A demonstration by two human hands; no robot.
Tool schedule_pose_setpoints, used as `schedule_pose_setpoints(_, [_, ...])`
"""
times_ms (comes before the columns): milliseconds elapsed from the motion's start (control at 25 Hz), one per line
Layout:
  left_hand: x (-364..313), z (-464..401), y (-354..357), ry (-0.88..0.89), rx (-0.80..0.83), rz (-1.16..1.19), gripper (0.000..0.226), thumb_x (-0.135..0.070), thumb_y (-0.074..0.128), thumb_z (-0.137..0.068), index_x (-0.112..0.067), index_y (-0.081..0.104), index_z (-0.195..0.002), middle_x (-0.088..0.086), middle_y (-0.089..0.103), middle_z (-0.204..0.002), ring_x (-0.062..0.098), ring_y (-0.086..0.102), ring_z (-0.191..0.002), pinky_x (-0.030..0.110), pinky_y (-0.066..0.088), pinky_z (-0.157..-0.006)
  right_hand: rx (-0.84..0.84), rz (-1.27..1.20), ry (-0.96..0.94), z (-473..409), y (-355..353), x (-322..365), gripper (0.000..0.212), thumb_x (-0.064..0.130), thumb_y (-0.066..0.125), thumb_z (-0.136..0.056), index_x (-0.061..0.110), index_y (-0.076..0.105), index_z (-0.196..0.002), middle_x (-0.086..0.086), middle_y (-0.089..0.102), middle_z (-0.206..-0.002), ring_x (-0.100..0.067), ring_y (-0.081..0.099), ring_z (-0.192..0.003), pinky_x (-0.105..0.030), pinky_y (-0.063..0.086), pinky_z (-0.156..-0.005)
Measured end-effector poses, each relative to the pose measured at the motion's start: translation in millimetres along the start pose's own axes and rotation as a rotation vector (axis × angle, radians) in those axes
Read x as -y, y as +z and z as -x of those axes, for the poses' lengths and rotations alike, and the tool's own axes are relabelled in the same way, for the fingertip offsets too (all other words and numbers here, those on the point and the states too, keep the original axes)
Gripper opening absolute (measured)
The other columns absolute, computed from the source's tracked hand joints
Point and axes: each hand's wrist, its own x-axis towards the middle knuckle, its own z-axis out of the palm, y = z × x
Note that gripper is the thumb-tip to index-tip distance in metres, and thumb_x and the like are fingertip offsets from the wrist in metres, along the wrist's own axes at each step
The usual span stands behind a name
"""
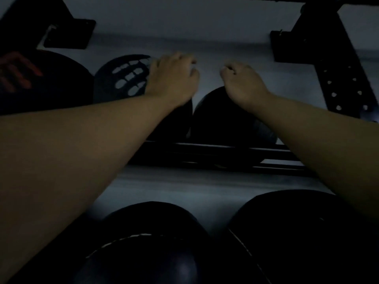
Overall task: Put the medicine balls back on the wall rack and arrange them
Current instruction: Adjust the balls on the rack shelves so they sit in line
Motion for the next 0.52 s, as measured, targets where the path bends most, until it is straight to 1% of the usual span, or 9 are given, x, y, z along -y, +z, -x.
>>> schedule_pose_setpoints(40, [21,1,-12,-0.041,-0.056,-0.019,0.046,-0.034,0.036,-0.106,-0.02,0.056,-0.145,0.011,0.054,-0.154,0.034,0.049,-0.139,0.045,0.032,-0.117,0.028,-0.029,-0.044,-2,11,21,0.033,0.035,0.035,-0.105,0.02,0.064,-0.11,-0.009,0.059,-0.131,-0.031,0.055,-0.126,-0.044,0.04,-0.113])
schedule_pose_setpoints(80, [44,3,-24,-0.085,-0.091,-0.022,0.045,-0.033,0.037,-0.106,-0.018,0.057,-0.144,0.012,0.054,-0.152,0.035,0.05,-0.137,0.045,0.033,-0.117,0.052,-0.063,-0.089,-4,23,43,0.028,0.036,0.035,-0.105,0.026,0.059,-0.094,-0.006,0.056,-0.121,-0.027,0.055,-0.118,-0.042,0.041,-0.109])
schedule_pose_setpoints(120, [65,7,-34,-0.132,-0.102,-0.006,0.045,-0.033,0.036,-0.106,-0.016,0.057,-0.143,0.013,0.054,-0.152,0.035,0.05,-0.137,0.045,0.034,-0.116,0.073,-0.098,-0.133,-4,36,64,0.027,0.038,0.035,-0.105,0.033,0.055,-0.088,-0.003,0.052,-0.119,-0.025,0.053,-0.115,-0.041,0.041,-0.108])
schedule_pose_setpoints(160, [85,10,-42,-0.177,-0.087,0.022,0.046,-0.034,0.035,-0.108,-0.014,0.055,-0.144,0.014,0.053,-0.152,0.035,0.05,-0.136,0.047,0.036,-0.116,0.095,-0.121,-0.165,-4,50,83,0.025,0.04,0.035,-0.105,0.036,0.058,-0.096,-0.001,0.051,-0.126,-0.023,0.051,-0.119,-0.039,0.038,-0.109])
schedule_pose_setpoints(200, [100,14,-47,-0.204,-0.044,0.051,0.047,-0.037,0.033,-0.109,-0.014,0.053,-0.145,0.014,0.052,-0.153,0.035,0.05,-0.137,0.048,0.038,-0.115,0.106,-0.138,-0.186,-3,62,98,0.032,0.043,0.034,-0.106,0.034,0.062,-0.118,-0.003,0.051,-0.14,-0.025,0.049,-0.129,-0.041,0.035,-0.116])
schedule_pose_setpoints(240, [111,18,-48,-0.2,0.01,0.079,0.049,-0.039,0.03,-0.11,-0.015,0.05,-0.148,0.015,0.05,-0.154,0.035,0.049,-0.138,0.048,0.038,-0.115,0.109,-0.145,-0.186,0,72,110,0.042,0.045,0.033,-0.106,0.03,0.056,-0.139,-0.007,0.045,-0.152,-0.029,0.045,-0.138,-0.044,0.033,-0.12])
schedule_pose_setpoints(280, [117,21,-47,-0.171,0.058,0.109,0.051,-0.041,0.027,-0.111,-0.015,0.046,-0.151,0.015,0.048,-0.157,0.034,0.047,-0.141,0.048,0.037,-0.117,0.097,-0.134,-0.169,3,80,116,0.048,0.046,0.032,-0.107,0.028,0.048,-0.149,-0.011,0.04,-0.158,-0.032,0.042,-0.142,-0.047,0.032,-0.121])
schedule_pose_setpoints(400, [129,21,-39,-0.096,0.096,0.188,0.055,-0.039,0.022,-0.113,-0.014,0.033,-0.161,0.015,0.036,-0.166,0.032,0.033,-0.153,0.047,0.023,-0.126,0.044,-0.114,-0.134,11,99,118,0.048,0.045,0.028,-0.109,0.033,0.04,-0.155,-0.013,0.035,-0.16,-0.035,0.035,-0.145,-0.05,0.028,-0.122])
schedule_pose_setpoints(520, [132,18,-35,-0.088,0.103,0.173,0.057,-0.043,0.019,-0.112,-0.017,0.028,-0.163,0.013,0.031,-0.169,0.034,0.026,-0.156,0.051,0.016,-0.128,0.039,-0.114,-0.143,12,104,112,0.05,0.049,0.025,-0.11,0.038,0.033,-0.158,-0.01,0.03,-0.166,-0.03,0.025,-0.153,-0.052,0.017,-0.126])
